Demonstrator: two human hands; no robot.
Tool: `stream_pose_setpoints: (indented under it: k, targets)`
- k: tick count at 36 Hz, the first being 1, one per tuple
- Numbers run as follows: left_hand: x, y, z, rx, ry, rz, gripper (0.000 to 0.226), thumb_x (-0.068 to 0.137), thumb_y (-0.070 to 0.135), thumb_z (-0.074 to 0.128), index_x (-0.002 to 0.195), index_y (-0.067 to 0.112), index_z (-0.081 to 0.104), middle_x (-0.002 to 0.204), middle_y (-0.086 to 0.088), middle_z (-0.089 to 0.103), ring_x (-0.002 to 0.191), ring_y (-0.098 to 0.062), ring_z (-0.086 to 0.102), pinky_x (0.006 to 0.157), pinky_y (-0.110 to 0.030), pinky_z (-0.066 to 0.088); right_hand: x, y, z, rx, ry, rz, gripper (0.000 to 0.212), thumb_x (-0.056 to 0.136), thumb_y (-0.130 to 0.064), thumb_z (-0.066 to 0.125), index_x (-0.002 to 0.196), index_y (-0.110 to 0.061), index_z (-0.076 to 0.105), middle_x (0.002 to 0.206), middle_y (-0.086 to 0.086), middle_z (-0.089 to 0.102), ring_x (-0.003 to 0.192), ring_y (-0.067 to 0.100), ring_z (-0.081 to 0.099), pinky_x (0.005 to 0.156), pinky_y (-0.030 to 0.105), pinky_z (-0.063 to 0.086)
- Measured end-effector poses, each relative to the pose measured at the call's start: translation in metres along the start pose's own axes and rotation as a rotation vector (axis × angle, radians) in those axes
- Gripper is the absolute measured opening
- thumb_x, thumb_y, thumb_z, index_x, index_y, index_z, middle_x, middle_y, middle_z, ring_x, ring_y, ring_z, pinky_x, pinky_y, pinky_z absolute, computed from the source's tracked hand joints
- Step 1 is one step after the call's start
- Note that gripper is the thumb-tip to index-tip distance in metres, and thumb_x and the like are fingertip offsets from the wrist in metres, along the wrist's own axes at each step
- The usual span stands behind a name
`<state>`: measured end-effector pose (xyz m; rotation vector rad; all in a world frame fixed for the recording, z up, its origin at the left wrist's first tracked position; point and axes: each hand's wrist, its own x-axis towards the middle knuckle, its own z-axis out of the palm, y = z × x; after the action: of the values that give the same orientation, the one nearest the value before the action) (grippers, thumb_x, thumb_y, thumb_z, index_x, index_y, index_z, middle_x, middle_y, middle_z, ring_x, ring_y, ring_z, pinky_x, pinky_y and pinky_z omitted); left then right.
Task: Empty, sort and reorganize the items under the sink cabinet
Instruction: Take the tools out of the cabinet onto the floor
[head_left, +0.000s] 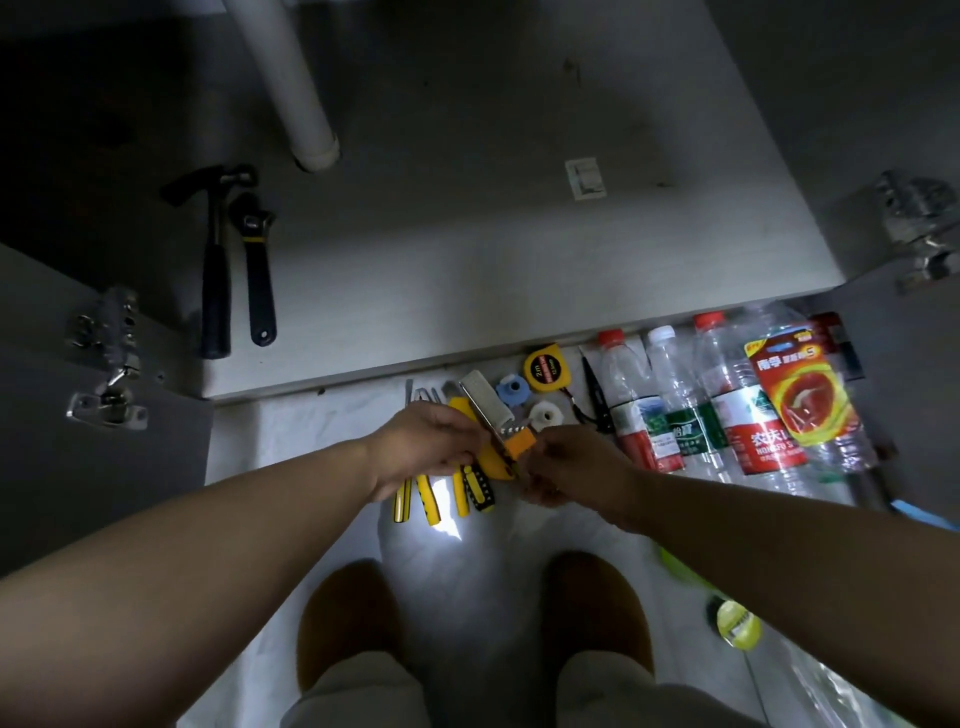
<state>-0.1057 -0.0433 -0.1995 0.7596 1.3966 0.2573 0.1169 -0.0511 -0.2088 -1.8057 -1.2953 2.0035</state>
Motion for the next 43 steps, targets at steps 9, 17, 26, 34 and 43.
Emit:
stream_pose_setpoints:
  k: [9, 17, 26, 34, 43]
  targets:
    - [-0.002, -0.005, -0.014, 0.192, 0.222, 0.146, 0.013, 0.098, 0.007, 0.060, 0.105, 0.004, 0.071, 0.094, -0.015, 0.071, 0.082, -0.022, 0.068, 0.069, -0.023, 0.054, 0.010, 0.002, -0.032, -0.399, 0.429, 0.037, 0.016, 0.100, -0.025, 0.053, 0.095, -0.015, 0.064, 0.084, 0.011, 0.070, 0.069, 0.026, 0.071, 0.064, 0.039, 0.062]
    - [-0.004, -0.017, -0.023, 0.142, 0.201, 0.106, 0.014, 0.099, 0.005, 0.059, 0.107, 0.001, 0.070, 0.091, -0.014, 0.070, 0.073, -0.015, 0.066, 0.072, -0.023, 0.057, 0.029, -0.017, -0.049, -0.533, 0.551, 0.138, 0.021, 0.098, -0.015, 0.053, 0.103, -0.003, 0.069, 0.099, 0.015, 0.072, 0.086, 0.025, 0.069, 0.078, 0.035, 0.058]
    - [-0.003, -0.025, -0.032, 0.166, 0.236, 0.097, 0.013, 0.099, 0.009, 0.061, 0.105, 0.007, 0.072, 0.101, -0.016, 0.073, 0.091, -0.032, 0.071, 0.088, -0.037, 0.059, 0.030, -0.027, -0.045, -0.403, 0.623, 0.139, 0.030, 0.094, -0.029, 0.064, 0.111, -0.008, 0.051, 0.101, 0.013, 0.063, 0.083, 0.026, 0.063, 0.064, 0.035, 0.056]
    - [-0.018, -0.026, -0.047, 0.581, 0.372, 0.306, 0.017, 0.096, 0.021, 0.058, 0.083, 0.031, 0.065, 0.080, 0.012, 0.068, 0.076, -0.003, 0.064, 0.066, -0.018, 0.047, 0.016, -0.027, -0.035, -0.586, 0.471, -0.015, 0.015, 0.096, -0.021, 0.056, 0.107, -0.011, 0.053, 0.096, 0.011, 0.064, 0.091, 0.027, 0.065, 0.082, 0.044, 0.057]
    - [-0.040, 0.011, -0.076, 0.775, 0.882, 0.659, 0.005, 0.094, 0.031, 0.053, 0.089, 0.031, 0.054, 0.094, 0.008, 0.054, 0.090, -0.015, 0.054, 0.077, -0.034, 0.048, 0.011, -0.071, 0.010, -0.531, 0.256, -0.501, 0.018, 0.088, -0.009, 0.058, 0.077, -0.023, 0.062, 0.062, 0.000, 0.062, 0.053, 0.010, 0.056, 0.053, 0.024, 0.045]
